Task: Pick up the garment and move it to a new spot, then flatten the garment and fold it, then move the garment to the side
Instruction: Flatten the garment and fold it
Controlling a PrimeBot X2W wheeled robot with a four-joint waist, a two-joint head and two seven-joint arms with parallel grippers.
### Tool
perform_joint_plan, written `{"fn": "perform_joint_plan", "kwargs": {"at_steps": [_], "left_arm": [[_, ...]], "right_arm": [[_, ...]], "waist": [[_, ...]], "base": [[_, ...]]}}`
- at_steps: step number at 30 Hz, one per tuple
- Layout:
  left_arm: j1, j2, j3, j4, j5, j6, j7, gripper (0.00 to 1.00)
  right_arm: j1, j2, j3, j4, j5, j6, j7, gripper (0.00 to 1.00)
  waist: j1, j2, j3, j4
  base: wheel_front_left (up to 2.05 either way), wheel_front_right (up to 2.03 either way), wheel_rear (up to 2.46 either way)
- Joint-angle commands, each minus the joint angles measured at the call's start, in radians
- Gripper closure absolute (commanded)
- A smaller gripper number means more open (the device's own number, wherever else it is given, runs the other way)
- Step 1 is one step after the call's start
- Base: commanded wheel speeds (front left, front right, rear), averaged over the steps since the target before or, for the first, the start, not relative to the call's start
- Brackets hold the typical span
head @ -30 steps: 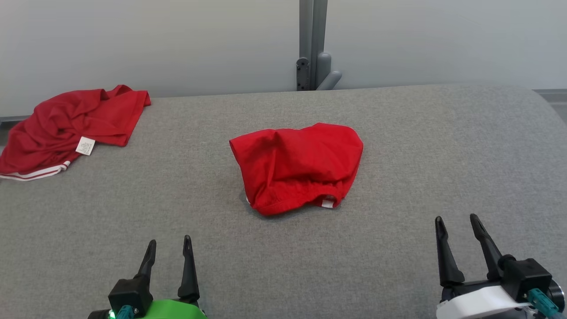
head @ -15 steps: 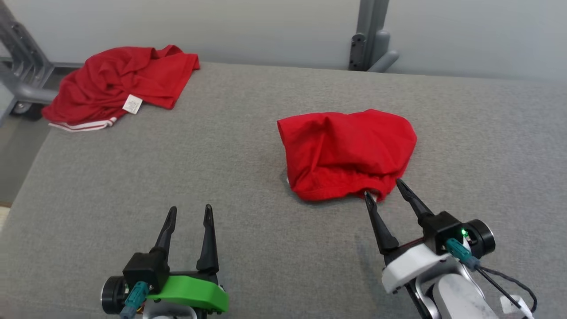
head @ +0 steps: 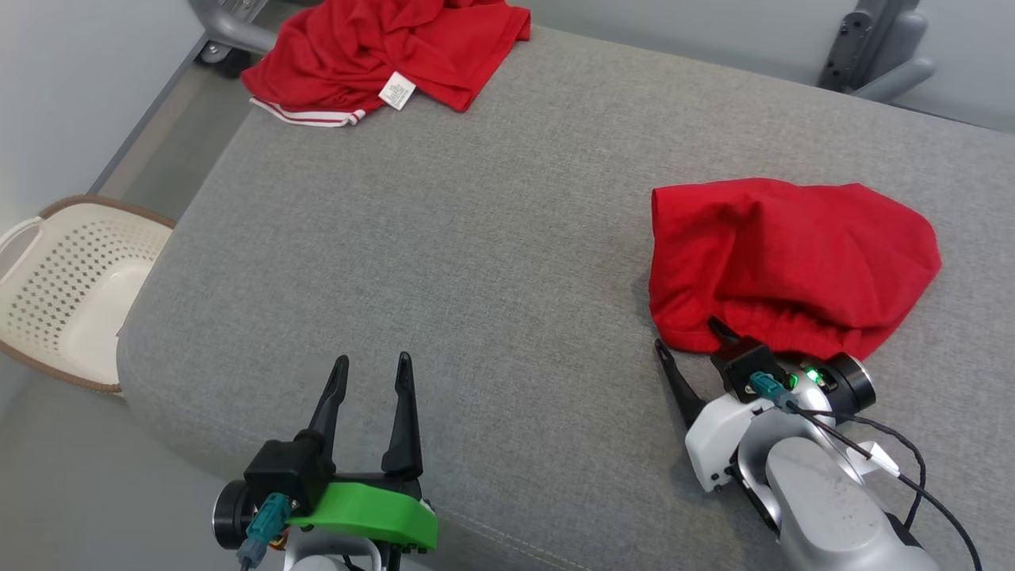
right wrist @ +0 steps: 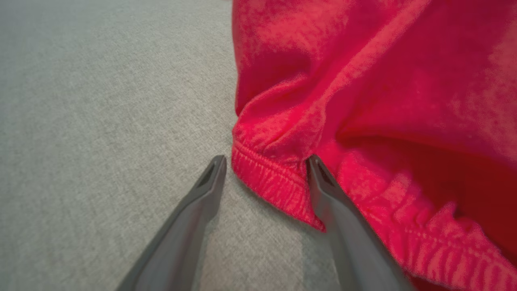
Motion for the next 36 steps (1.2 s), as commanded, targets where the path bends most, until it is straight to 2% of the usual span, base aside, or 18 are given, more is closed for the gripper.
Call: {"fn": "perform_joint_plan", "kwargs": {"at_steps": [1, 2, 3, 4, 5, 6, 10, 14, 25, 30, 36], "left_arm": [[-0.018, 0.001, -0.004, -0.003, -0.007, 0.004, -0.003, 0.0], [-0.019, 0.001, -0.006, -0.004, -0.009, 0.007, -0.003, 0.0], [-0.019, 0.001, -0.007, -0.005, -0.011, 0.009, -0.003, 0.0], [-0.019, 0.001, -0.008, -0.006, -0.012, 0.011, -0.003, 0.0], [-0.019, 0.001, -0.007, -0.006, -0.013, 0.012, -0.003, 0.0], [-0.015, 0.001, -0.002, -0.003, -0.012, 0.016, -0.003, 0.0], [-0.01, 0.001, 0.003, 0.002, -0.009, 0.017, -0.003, 0.0], [-0.013, 0.001, 0.009, 0.006, 0.001, 0.012, -0.003, 0.0], [-0.002, 0.001, 0.026, 0.03, 0.038, -0.006, -0.003, 0.0], [0.008, 0.001, 0.032, 0.045, 0.047, -0.017, -0.003, 0.0], [0.019, 0.001, 0.044, 0.056, 0.056, -0.026, -0.003, 0.0]], "right_arm": [[-0.021, -0.01, -0.004, 0.023, -0.012, 0.0, -0.003, 0.0], [-0.033, -0.01, -0.011, 0.041, -0.02, 0.0, -0.003, 0.02], [-0.044, -0.01, -0.019, 0.051, -0.029, 0.0, -0.003, 0.31], [-0.051, -0.009, -0.027, 0.06, -0.039, 0.0, -0.003, 0.55], [-0.053, -0.008, -0.035, 0.069, -0.049, 0.0, -0.003, 0.68], [-0.059, -0.003, -0.052, 0.064, -0.058, 0.0, -0.002, 1.0], [-0.061, 0.007, -0.061, 0.021, -0.051, 0.0, -0.002, 1.0], [-0.054, 0.012, -0.051, -0.08, -0.017, 0.0, -0.002, 1.0], [-0.065, 0.018, 0.144, -0.416, 0.157, 0.0, -0.002, 1.0], [-0.141, 0.018, 0.194, -0.464, 0.179, 0.0, -0.002, 1.0], [-0.223, 0.018, 0.185, -0.522, 0.215, 0.0, -0.002, 1.0]], "waist": [[0.0, 0.0, 0.053, 0.063], [0.0, 0.0, 0.055, 0.066], [0.0, 0.0, 0.056, 0.067], [0.0, 0.0, 0.057, 0.068], [0.0, 0.0, 0.057, 0.067], [0.0, 0.0, 0.055, 0.061], [0.0, 0.0, 0.049, 0.044], [0.0, 0.0, 0.036, 0.009], [0.0, 0.0, -0.046, -0.079], [0.0, 0.0, -0.079, -0.089], [0.0, 0.0, -0.107, -0.093]], "base": [[0.0, 0.0, 0.0], [0.0, 0.0, 0.0], [0.0, 0.0, 0.0], [0.0, 0.0, 0.0], [0.0, 0.0, 0.0], [0.0, 0.0, 0.0], [0.0, 0.0, 0.0], [0.0, 0.0, 0.0], [0.0, 0.0, 0.0], [0.0, 0.0, 0.0], [0.0, 0.0, 0.0]]}}
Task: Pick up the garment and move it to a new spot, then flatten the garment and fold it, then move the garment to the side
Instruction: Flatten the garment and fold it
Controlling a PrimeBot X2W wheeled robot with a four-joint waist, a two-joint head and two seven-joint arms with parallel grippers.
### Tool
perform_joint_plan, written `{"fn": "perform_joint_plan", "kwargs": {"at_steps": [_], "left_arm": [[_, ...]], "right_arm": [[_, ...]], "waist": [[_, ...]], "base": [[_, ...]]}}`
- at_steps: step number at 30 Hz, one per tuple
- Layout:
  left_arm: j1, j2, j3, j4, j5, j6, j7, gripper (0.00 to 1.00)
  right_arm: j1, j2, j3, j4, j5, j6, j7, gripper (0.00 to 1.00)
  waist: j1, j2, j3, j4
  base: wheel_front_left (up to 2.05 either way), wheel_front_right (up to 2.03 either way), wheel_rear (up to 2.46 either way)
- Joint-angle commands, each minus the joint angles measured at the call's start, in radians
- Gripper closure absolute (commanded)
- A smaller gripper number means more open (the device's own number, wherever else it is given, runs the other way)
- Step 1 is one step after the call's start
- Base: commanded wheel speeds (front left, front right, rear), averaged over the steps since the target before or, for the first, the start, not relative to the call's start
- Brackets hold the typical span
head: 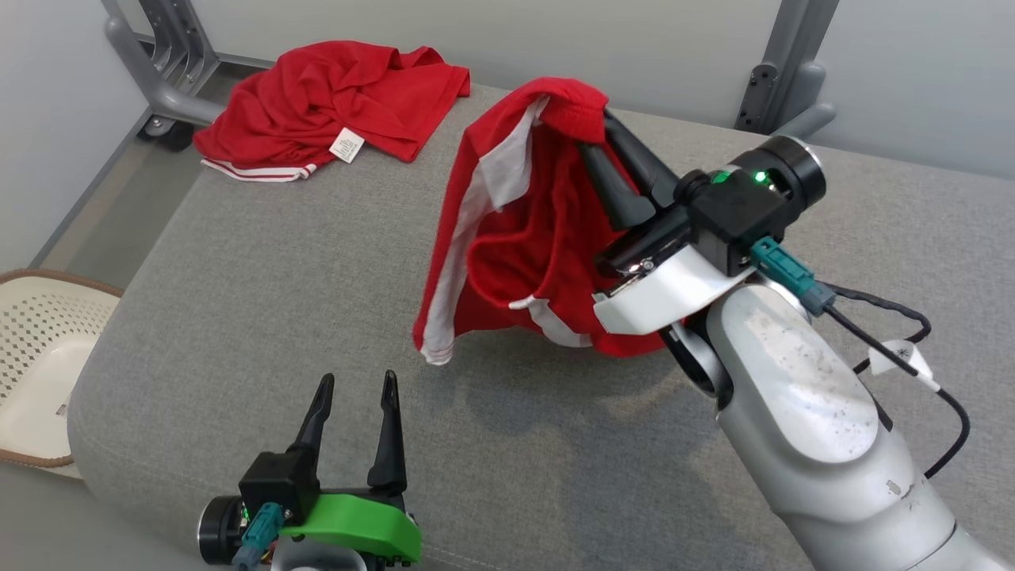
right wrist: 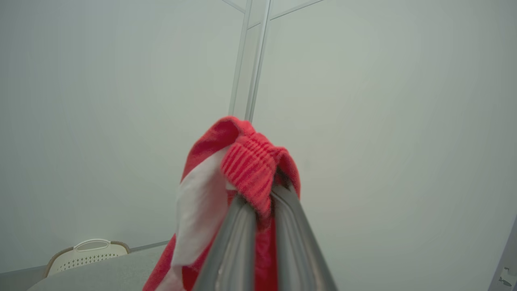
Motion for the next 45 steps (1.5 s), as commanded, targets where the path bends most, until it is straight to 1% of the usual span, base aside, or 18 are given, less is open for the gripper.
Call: {"fn": "perform_joint_plan", "kwargs": {"at_steps": [1, 5, 10, 16, 17, 18, 23, 29, 34, 35, 36, 38, 39, 45], "left_arm": [[0.011, 0.002, 0.008, 0.002, 0.008, -0.002, -0.003, 0.0], [0.023, 0.002, 0.019, -0.003, 0.015, -0.003, -0.003, 0.0], [0.032, 0.002, 0.017, 0.0, 0.021, -0.01, -0.003, 0.0], [0.039, 0.002, 0.01, 0.005, 0.026, -0.012, -0.003, 0.0], [0.04, 0.002, 0.008, 0.006, 0.027, -0.013, -0.003, 0.0], [0.04, 0.002, 0.008, 0.006, 0.027, -0.013, -0.003, 0.0], [0.045, 0.002, 0.006, 0.007, 0.033, -0.013, -0.003, 0.0], [0.045, 0.002, 0.008, 0.009, 0.038, -0.017, -0.003, 0.0], [0.034, 0.002, 0.007, 0.007, 0.041, -0.021, -0.003, 0.0], [0.03, 0.002, 0.008, 0.008, 0.043, -0.021, -0.003, 0.0], [0.027, 0.002, 0.009, 0.008, 0.044, -0.021, -0.003, 0.0], [0.023, 0.002, 0.01, 0.01, 0.045, -0.021, -0.003, 0.0], [0.021, 0.002, 0.01, 0.011, 0.045, -0.021, -0.003, 0.0], [0.02, 0.002, 0.016, 0.015, 0.047, -0.019, -0.003, 0.0]], "right_arm": [[-0.01, -0.002, -0.013, -0.023, 0.016, 0.0, -0.001, 1.0], [0.031, -0.002, -0.055, -0.036, 0.029, 0.0, -0.001, 1.0], [0.115, -0.003, -0.141, 0.039, 0.007, 0.0, -0.001, 1.0], [0.228, -0.026, -0.278, 0.142, -0.029, 0.0, -0.001, 1.0], [0.247, -0.033, -0.302, 0.154, -0.034, 0.0, -0.001, 1.0], [0.247, -0.033, -0.302, 0.154, -0.034, 0.0, -0.001, 1.0], [0.34, -0.062, -0.405, 0.193, -0.047, 0.0, -0.001, 1.0], [0.415, -0.087, -0.469, 0.209, -0.056, 0.0, -0.001, 1.0], [0.435, -0.093, -0.511, 0.213, -0.075, 0.0, -0.001, 1.0], [0.437, -0.09, -0.521, 0.214, -0.078, 0.0, -0.001, 0.85], [0.437, -0.088, -0.531, 0.214, -0.081, 0.0, -0.001, 0.66], [0.442, -0.084, -0.545, 0.213, -0.088, 0.0, -0.001, 0.04], [0.445, -0.082, -0.556, 0.21, -0.09, 0.0, -0.001, 0.0], [0.471, -0.08, -0.62, 0.178, -0.094, 0.0, -0.001, 0.0]], "waist": [[0.0, 0.0, -0.014, -0.01], [0.0, 0.0, -0.021, -0.031], [0.0, 0.0, -0.021, -0.065], [0.0, 0.0, -0.022, -0.1], [0.0, 0.0, -0.023, -0.104], [0.0, 0.0, -0.023, -0.104], [0.0, 0.0, -0.025, -0.127], [0.0, 0.0, -0.016, -0.156], [0.0, 0.0, -0.001, -0.178], [0.0, 0.0, 0.001, -0.181], [0.0, 0.0, 0.003, -0.184], [0.0, 0.0, 0.006, -0.188], [0.0, 0.0, 0.006, -0.19], [0.0, 0.0, 0.001, -0.201]], "base": [[0.0, 0.0, 0.0], [0.0, 0.0, 0.0], [0.0, 0.0, 0.0], [0.0, 0.0, 0.0], [0.0, 0.0, 0.0], [0.0, 0.0, 0.0], [0.0, 0.0, 0.0], [0.0, 0.0, 0.0], [0.0, 0.0, 0.0], [0.0, 0.0, 0.0], [0.0, 0.0, 0.0], [0.0, 0.0, 0.0], [0.0, 0.0, 0.0], [0.0, 0.0, 0.0]]}}
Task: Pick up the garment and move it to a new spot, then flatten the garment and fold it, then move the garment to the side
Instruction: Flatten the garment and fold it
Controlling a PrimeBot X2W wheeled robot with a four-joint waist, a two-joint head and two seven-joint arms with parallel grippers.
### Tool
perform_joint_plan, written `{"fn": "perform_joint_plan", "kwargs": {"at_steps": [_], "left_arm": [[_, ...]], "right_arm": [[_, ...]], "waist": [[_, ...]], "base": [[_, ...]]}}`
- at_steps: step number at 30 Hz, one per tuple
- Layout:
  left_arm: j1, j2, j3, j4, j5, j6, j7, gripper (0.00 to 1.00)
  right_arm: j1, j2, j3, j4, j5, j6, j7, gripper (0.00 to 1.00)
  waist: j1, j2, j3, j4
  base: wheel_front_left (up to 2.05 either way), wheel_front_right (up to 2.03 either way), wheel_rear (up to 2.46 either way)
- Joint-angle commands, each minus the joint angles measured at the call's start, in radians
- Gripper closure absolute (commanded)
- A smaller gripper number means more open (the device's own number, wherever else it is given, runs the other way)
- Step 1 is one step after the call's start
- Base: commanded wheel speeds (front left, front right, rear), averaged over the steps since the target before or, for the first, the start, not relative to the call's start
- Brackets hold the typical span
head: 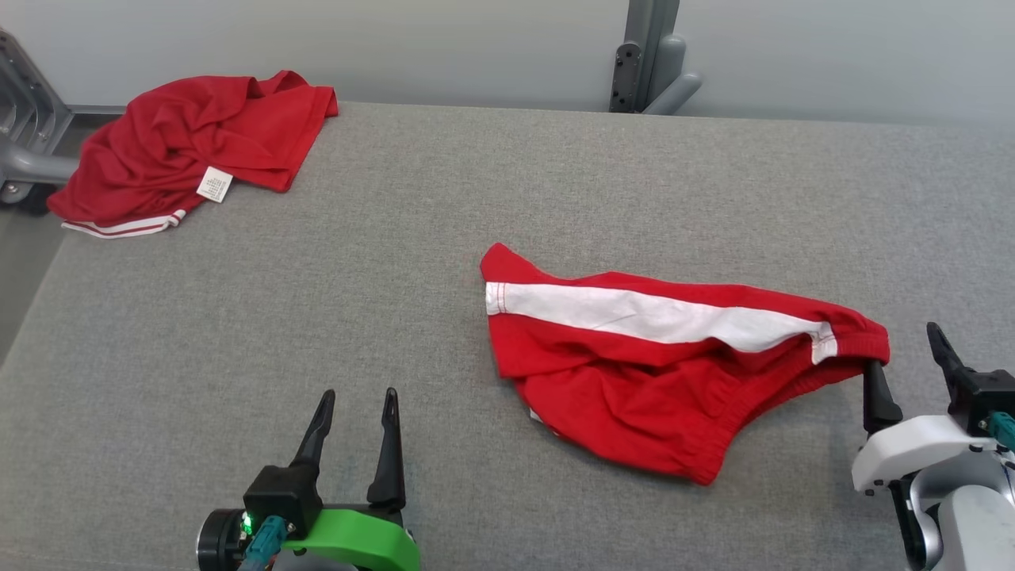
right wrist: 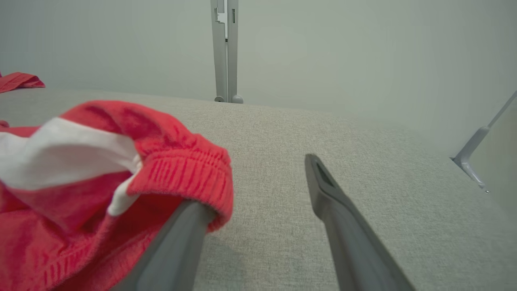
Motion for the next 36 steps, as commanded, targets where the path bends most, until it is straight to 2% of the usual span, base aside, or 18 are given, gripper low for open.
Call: {"fn": "perform_joint_plan", "kwargs": {"at_steps": [1, 10, 18, 26, 32, 36], "left_arm": [[-0.009, 0.002, 0.004, 0.002, 0.013, -0.002, -0.003, 0.0], [0.003, 0.002, 0.007, 0.001, 0.006, -0.004, -0.003, 0.0], [0.001, 0.002, -0.003, 0.005, 0.001, -0.002, -0.003, 0.0], [-0.002, 0.002, -0.006, 0.01, -0.001, -0.003, -0.003, 0.0], [0.005, 0.002, 0.001, 0.012, -0.003, -0.003, -0.003, 0.0], [0.024, 0.002, 0.002, 0.014, -0.001, -0.005, -0.003, 0.0]], "right_arm": [[0.02, -0.002, -0.01, -0.011, -0.003, 0.0, -0.001, 0.0], [0.09, 0.014, -0.053, -0.089, 0.002, 0.0, -0.001, 0.0], [0.144, 0.028, -0.091, -0.091, -0.006, 0.0, -0.001, 0.0], [0.181, 0.051, -0.073, -0.061, -0.002, 0.0, -0.001, 0.0], [0.219, 0.063, -0.016, -0.028, 0.029, 0.0, -0.001, 0.0], [0.245, 0.067, 0.0, -0.051, 0.046, 0.0, -0.001, 0.0]], "waist": [[0.0, -0.0001, -0.004, -0.005], [0.0, -0.0001, -0.026, -0.054], [0.0, -0.0001, -0.036, -0.098], [0.0, -0.0001, -0.039, -0.115], [0.0, -0.0001, -0.044, -0.127], [0.0, -0.0001, -0.064, -0.145]], "base": [[0.0, 0.0, 0.0], [0.0, 0.0, 0.0], [0.0, 0.0, 0.0], [0.0, 0.0, 0.0], [0.0, 0.0, 0.0], [0.0, 0.0, 0.0]]}}
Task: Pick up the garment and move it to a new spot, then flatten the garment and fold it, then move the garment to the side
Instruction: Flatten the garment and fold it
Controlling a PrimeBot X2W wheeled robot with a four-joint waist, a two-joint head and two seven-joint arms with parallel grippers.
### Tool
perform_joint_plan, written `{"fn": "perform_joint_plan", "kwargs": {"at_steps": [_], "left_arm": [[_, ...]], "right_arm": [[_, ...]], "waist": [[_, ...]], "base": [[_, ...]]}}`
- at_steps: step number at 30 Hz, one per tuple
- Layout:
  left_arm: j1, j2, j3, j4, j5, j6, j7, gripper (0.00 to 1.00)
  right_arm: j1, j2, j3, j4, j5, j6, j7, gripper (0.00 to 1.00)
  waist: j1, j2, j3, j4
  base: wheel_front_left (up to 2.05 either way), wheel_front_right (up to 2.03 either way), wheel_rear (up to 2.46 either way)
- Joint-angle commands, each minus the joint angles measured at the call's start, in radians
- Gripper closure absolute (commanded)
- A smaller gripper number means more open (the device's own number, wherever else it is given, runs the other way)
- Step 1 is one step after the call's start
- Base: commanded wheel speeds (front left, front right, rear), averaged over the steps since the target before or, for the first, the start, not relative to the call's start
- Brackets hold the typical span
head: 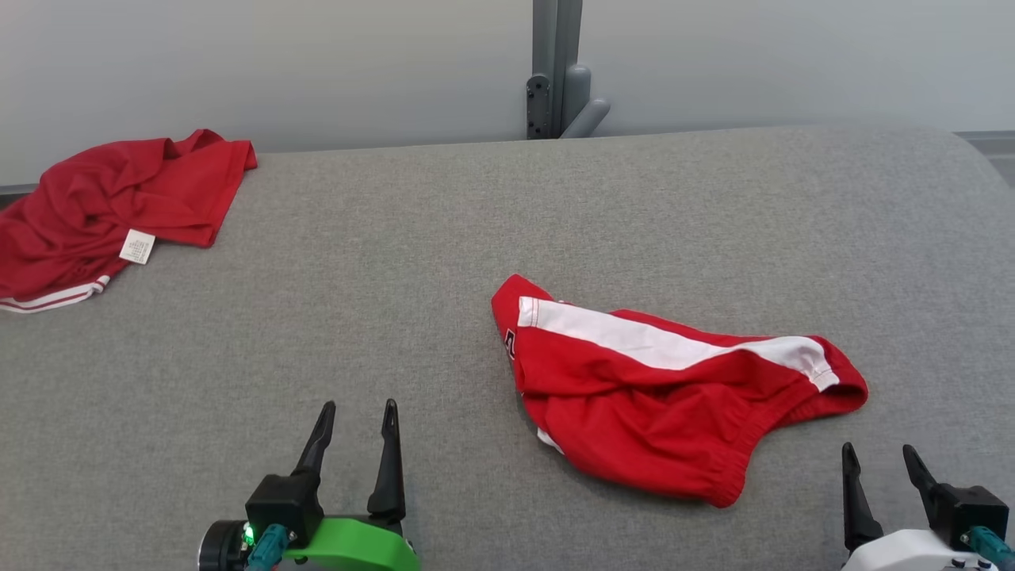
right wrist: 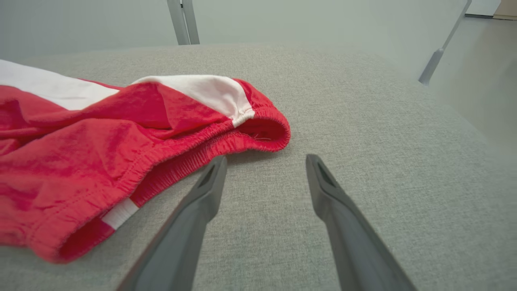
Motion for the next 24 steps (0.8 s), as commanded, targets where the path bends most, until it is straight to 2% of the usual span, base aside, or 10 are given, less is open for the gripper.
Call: {"fn": "perform_joint_plan", "kwargs": {"at_steps": [1, 8, 16, 24], "left_arm": [[0.019, 0.002, 0.002, 0.0, 0.003, -0.005, -0.003, 0.0], [0.026, 0.002, 0.005, -0.008, 0.006, -0.001, -0.003, 0.0], [0.027, 0.002, 0.034, -0.019, 0.023, -0.003, -0.003, 0.0], [0.045, 0.002, 0.063, -0.018, 0.037, -0.007, -0.003, 0.0]], "right_arm": [[0.019, 0.0, -0.001, -0.019, 0.005, 0.0, -0.001, 0.0], [0.02, 0.002, -0.016, -0.158, -0.011, 0.0, -0.001, 0.0], [0.03, 0.006, 0.022, -0.311, -0.004, 0.0, -0.001, 0.0], [0.053, 0.008, 0.059, -0.373, 0.02, 0.0, -0.001, 0.0]], "waist": [[0.0, 0.0, -0.017, -0.016], [0.0, 0.0, -0.041, -0.048], [0.0, 0.0, -0.066, -0.057], [0.0, 0.0, -0.078, -0.044]], "base": [[0.0, 0.0, 0.0], [0.0, 0.0, 0.0], [0.0, 0.0, 0.0], [0.0, 0.0, 0.0]]}}
